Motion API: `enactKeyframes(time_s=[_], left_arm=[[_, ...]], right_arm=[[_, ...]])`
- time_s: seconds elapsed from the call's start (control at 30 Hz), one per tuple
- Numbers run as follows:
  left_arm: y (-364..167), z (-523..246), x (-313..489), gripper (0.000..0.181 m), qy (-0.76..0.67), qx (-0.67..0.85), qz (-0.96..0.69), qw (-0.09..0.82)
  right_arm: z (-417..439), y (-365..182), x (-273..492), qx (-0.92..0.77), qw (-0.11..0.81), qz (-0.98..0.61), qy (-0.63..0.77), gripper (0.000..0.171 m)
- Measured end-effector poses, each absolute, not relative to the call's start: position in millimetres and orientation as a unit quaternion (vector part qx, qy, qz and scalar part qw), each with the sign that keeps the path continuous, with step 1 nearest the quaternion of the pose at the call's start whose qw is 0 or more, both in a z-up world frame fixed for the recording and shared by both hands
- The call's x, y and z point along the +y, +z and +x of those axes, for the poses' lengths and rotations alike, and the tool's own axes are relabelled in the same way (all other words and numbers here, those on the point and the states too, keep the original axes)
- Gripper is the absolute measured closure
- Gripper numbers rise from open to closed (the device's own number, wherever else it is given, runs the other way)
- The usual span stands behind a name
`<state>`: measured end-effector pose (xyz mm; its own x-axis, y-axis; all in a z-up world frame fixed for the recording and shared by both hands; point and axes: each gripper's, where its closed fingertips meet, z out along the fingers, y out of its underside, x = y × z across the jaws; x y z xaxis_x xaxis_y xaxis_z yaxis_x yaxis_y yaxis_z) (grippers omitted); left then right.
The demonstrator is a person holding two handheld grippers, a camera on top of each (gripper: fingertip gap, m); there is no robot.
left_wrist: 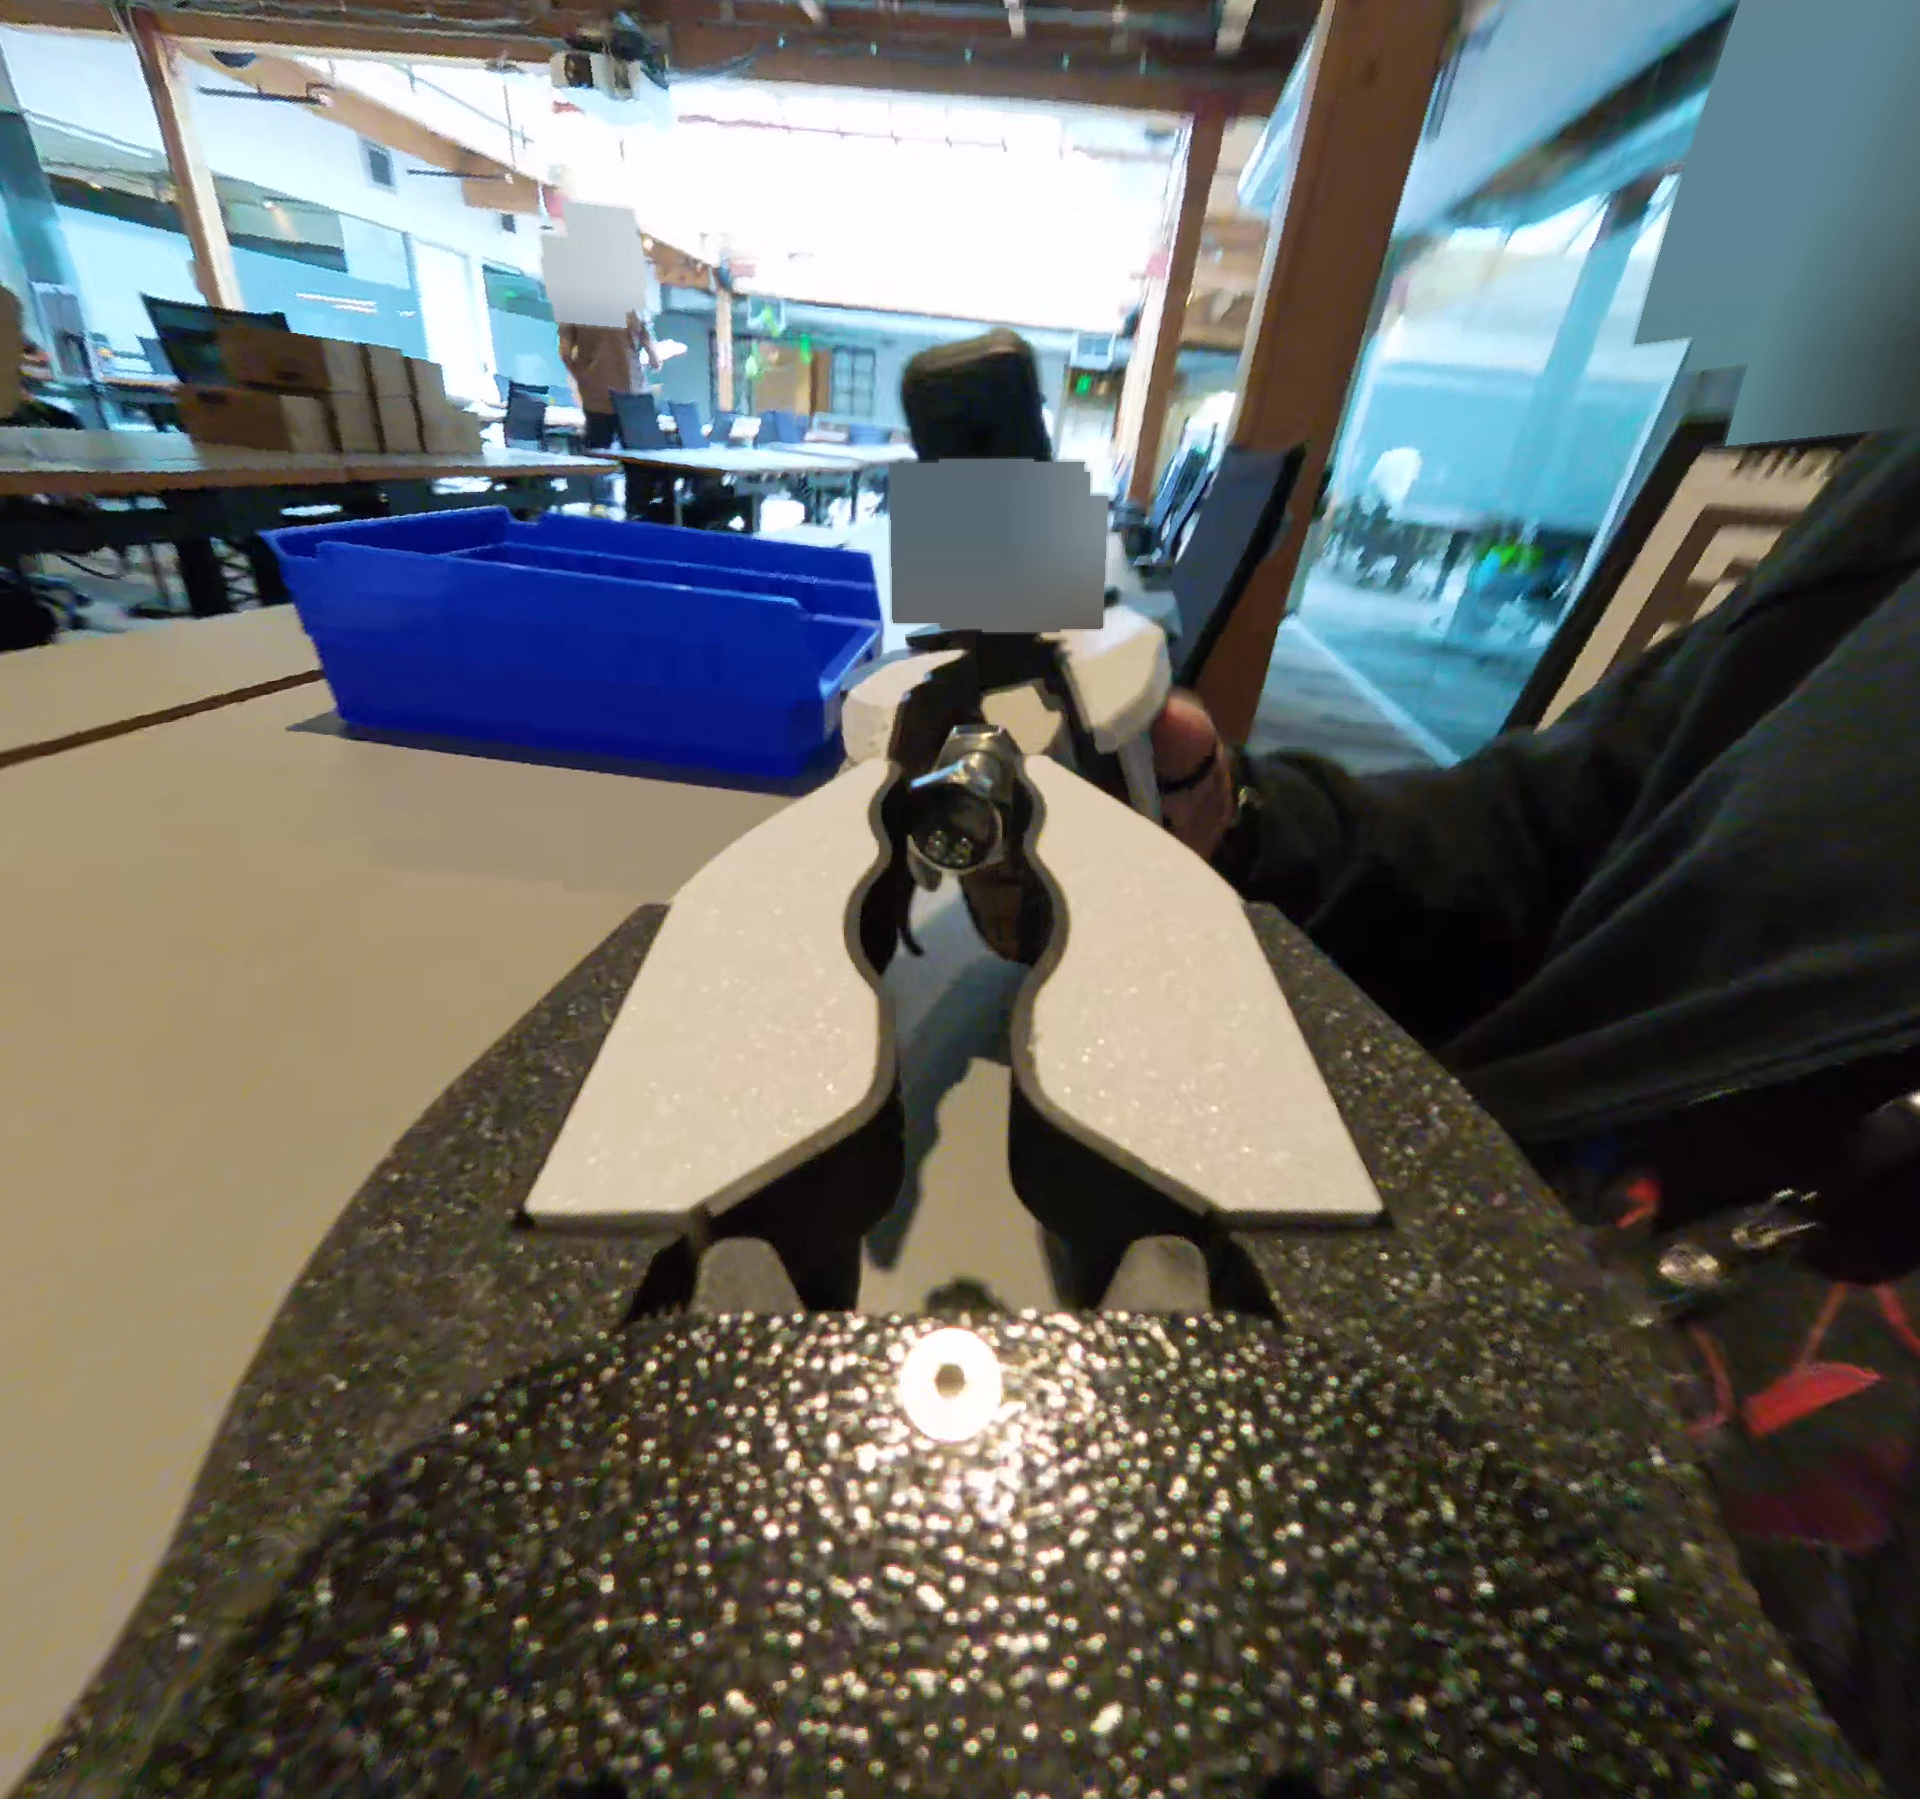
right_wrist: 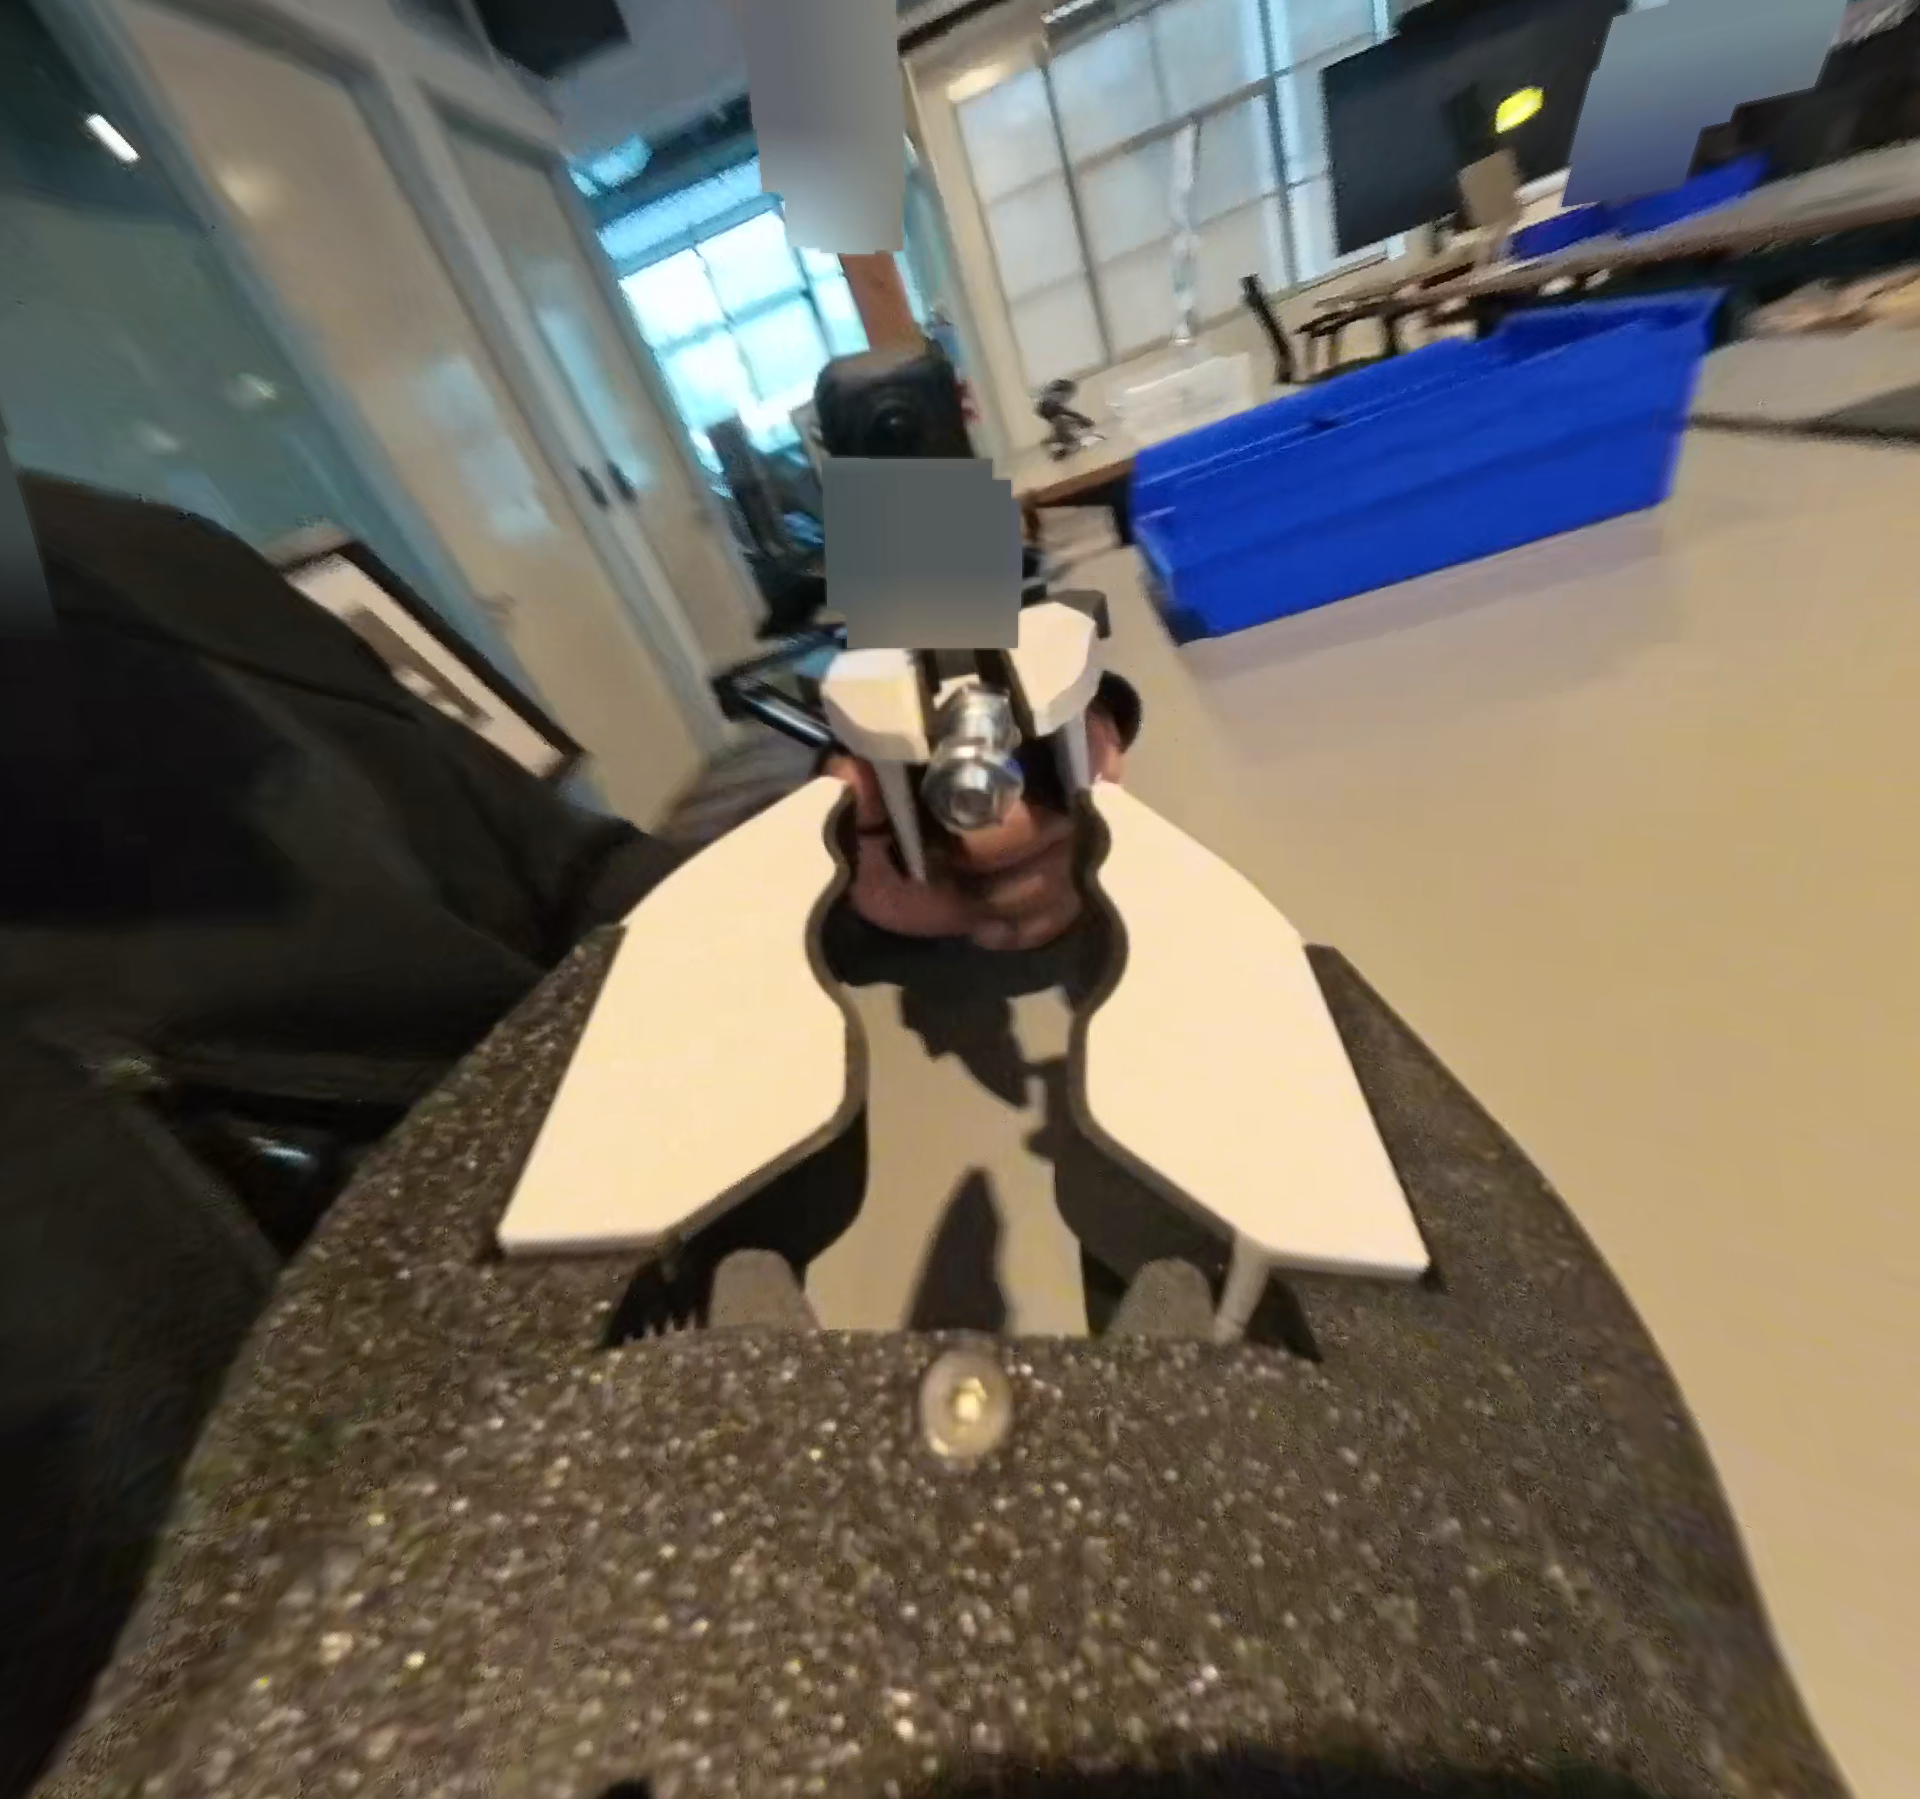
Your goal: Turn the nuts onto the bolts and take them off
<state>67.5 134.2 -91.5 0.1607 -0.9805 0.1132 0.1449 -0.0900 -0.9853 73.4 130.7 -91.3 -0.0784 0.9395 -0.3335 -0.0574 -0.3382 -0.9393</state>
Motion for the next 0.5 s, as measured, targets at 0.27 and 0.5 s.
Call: enactKeyframes(time_s=[0.27,0.5], left_arm=[[-92.0,64.1,132.5,0.164,-0.598,0.356,-0.526,0.489],[-96.3,70.2,128.0,0.164,-0.594,0.374,-0.531,0.475]], right_arm=[[71.4,-95.3,133.5,-0.516,0.591,-0.51,0.352,0.141],[65.0,-104.7,130.2,-0.551,0.605,-0.499,0.286,0.153]])
